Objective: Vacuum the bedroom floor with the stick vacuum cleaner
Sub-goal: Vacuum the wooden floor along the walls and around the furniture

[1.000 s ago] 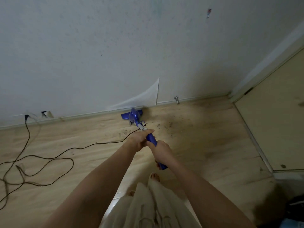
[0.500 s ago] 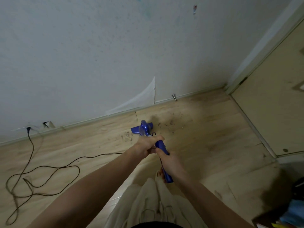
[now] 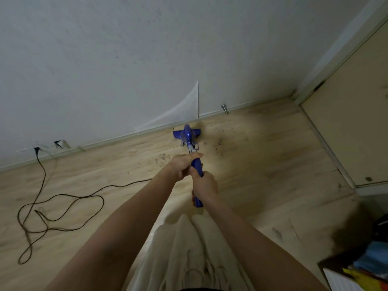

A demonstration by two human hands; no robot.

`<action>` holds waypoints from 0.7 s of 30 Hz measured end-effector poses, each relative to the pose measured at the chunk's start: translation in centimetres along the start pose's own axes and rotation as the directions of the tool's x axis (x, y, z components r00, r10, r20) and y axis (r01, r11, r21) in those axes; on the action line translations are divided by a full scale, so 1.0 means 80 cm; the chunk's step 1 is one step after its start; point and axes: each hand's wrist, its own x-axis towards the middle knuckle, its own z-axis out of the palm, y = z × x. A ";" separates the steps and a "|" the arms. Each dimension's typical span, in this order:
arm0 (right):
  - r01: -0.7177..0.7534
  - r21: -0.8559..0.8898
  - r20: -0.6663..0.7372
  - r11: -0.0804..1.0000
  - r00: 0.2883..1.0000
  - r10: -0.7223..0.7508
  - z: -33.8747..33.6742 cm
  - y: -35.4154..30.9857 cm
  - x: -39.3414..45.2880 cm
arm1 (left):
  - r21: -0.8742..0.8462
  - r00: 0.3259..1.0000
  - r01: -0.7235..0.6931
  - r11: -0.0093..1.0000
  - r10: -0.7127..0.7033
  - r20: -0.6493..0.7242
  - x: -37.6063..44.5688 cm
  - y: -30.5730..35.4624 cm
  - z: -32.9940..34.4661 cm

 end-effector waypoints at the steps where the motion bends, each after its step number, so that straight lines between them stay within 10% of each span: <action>1: -0.007 0.000 -0.009 1.000 1.000 0.007 -0.009 -0.005 0.003 | -0.008 1.000 -0.006 1.000 0.006 0.008 0.003 0.004 0.006; 10: -0.050 0.086 0.067 0.995 0.997 0.044 -0.093 -0.029 0.018 | -0.053 0.998 -0.027 0.998 0.024 -0.059 0.012 0.033 0.081; 21: 0.018 -0.200 0.121 0.980 0.993 0.007 -0.261 -0.064 0.133 | -0.196 0.989 -0.045 0.980 0.017 -0.144 0.067 0.091 0.236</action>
